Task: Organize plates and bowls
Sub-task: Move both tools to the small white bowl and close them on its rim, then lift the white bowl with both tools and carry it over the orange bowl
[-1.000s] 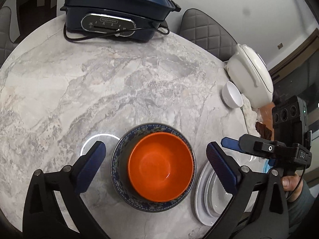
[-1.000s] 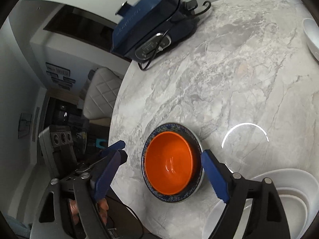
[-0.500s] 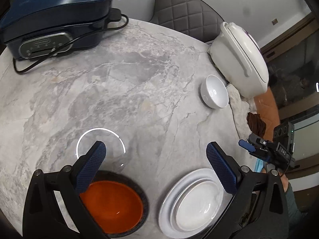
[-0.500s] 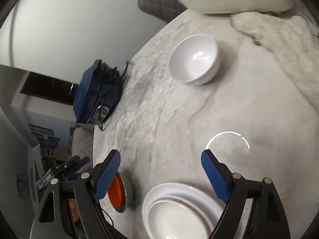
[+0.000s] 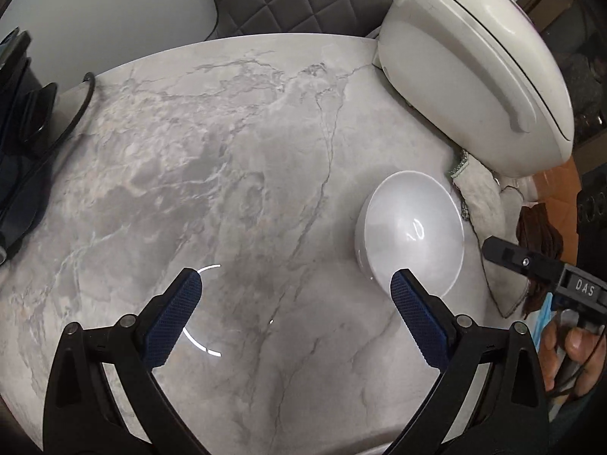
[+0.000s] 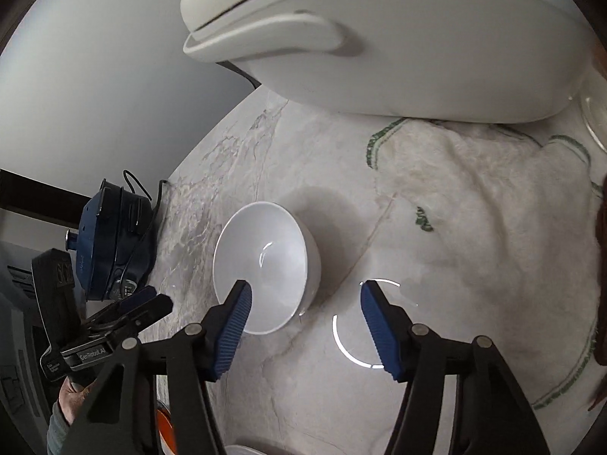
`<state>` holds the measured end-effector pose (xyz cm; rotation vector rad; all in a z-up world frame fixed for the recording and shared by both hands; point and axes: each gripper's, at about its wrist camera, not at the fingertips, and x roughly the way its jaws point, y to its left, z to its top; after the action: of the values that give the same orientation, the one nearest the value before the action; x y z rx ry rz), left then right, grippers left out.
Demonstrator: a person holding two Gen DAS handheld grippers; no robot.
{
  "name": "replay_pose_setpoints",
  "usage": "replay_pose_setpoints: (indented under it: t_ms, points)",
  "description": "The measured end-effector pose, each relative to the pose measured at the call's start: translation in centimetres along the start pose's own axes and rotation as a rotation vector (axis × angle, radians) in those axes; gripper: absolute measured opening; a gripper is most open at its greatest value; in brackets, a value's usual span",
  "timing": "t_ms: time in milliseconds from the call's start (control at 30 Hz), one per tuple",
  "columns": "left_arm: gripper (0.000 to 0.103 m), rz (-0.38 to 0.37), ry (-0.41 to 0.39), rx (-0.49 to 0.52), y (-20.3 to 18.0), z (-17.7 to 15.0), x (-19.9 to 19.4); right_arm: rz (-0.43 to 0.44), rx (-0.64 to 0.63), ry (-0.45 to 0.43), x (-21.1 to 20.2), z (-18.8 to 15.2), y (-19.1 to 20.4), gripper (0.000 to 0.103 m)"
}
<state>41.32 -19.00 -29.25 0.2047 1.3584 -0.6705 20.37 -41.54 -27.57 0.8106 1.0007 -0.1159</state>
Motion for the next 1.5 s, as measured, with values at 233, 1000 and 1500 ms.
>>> replay_pose_setpoints:
  t_ms: [233, 1000, 1500]
  points:
    - [0.076, -0.079, 0.067, 0.028, -1.4, 1.4, 4.9, 0.01, 0.056, 0.053, 3.5, 0.2, -1.1, 0.052]
    - [0.014, -0.2, 0.131, 0.051, -2.9, 1.8, 8.6, 0.073, 0.101, 0.077, 5.5, 1.3, -2.1, 0.018]
    - [0.014, -0.202, 0.098, -0.032, -0.1, -1.3, 3.9, 0.103, 0.075, 0.1, 4.9, 0.2, 0.9, 0.018]
